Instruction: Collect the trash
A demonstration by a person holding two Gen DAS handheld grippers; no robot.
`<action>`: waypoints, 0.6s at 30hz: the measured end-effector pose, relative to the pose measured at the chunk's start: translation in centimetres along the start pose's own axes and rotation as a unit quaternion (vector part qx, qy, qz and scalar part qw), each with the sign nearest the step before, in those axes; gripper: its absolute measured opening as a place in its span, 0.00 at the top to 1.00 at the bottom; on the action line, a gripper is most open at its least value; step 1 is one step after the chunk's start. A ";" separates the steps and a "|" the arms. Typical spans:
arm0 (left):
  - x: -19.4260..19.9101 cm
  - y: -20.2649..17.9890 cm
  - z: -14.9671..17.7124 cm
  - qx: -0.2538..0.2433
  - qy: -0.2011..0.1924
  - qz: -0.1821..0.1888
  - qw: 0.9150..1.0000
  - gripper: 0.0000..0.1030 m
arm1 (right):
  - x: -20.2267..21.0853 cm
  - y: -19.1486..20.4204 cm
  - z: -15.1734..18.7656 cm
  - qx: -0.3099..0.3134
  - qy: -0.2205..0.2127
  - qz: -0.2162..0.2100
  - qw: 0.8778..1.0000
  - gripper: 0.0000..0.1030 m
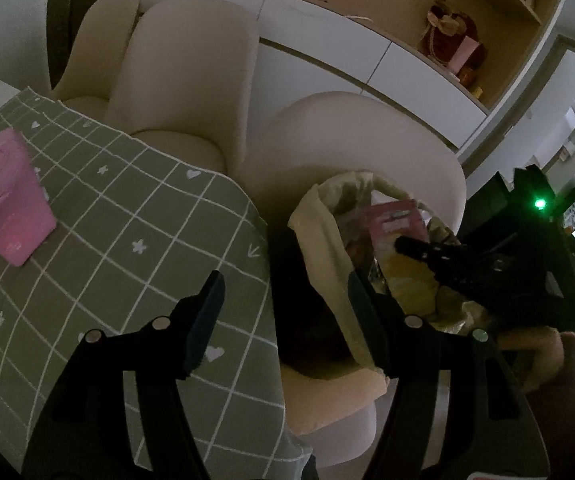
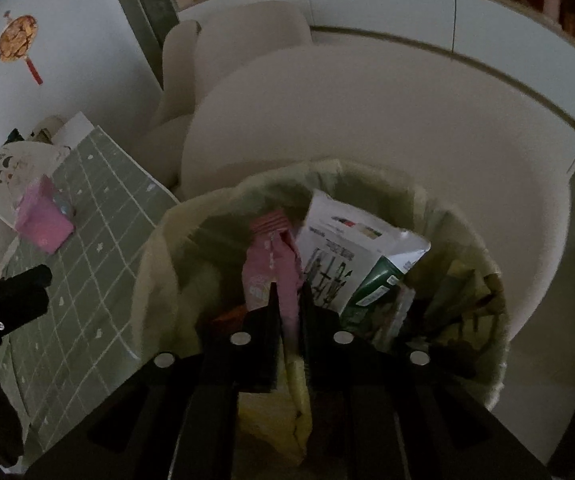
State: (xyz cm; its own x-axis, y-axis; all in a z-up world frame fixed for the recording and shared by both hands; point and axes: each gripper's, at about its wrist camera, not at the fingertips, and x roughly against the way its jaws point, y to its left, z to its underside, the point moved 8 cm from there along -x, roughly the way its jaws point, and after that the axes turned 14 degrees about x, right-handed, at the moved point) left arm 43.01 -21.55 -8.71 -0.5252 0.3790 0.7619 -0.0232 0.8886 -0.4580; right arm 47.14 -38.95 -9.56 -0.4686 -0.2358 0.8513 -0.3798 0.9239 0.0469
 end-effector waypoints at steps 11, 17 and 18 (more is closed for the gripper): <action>6.6 -0.1 2.8 -0.001 -0.050 -0.031 0.998 0.26 | 7.7 2.1 1.2 0.000 -0.084 0.009 0.996 0.46; 8.8 -0.4 4.1 -0.013 -0.068 -0.075 0.995 0.24 | 11.5 2.5 4.0 -0.021 -0.114 0.008 0.993 0.43; 9.2 -0.5 4.4 -0.014 -0.071 -0.078 0.994 0.22 | 12.2 3.0 4.3 -0.026 -0.120 0.004 0.992 0.43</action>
State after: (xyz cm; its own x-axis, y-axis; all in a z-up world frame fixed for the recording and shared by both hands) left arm 34.51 -19.63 -3.51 -0.6326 0.1980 0.7488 -0.0902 0.9414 -0.3251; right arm 36.88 -40.34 -1.24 -0.6511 -0.2874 0.7025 -0.3360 0.9390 0.0728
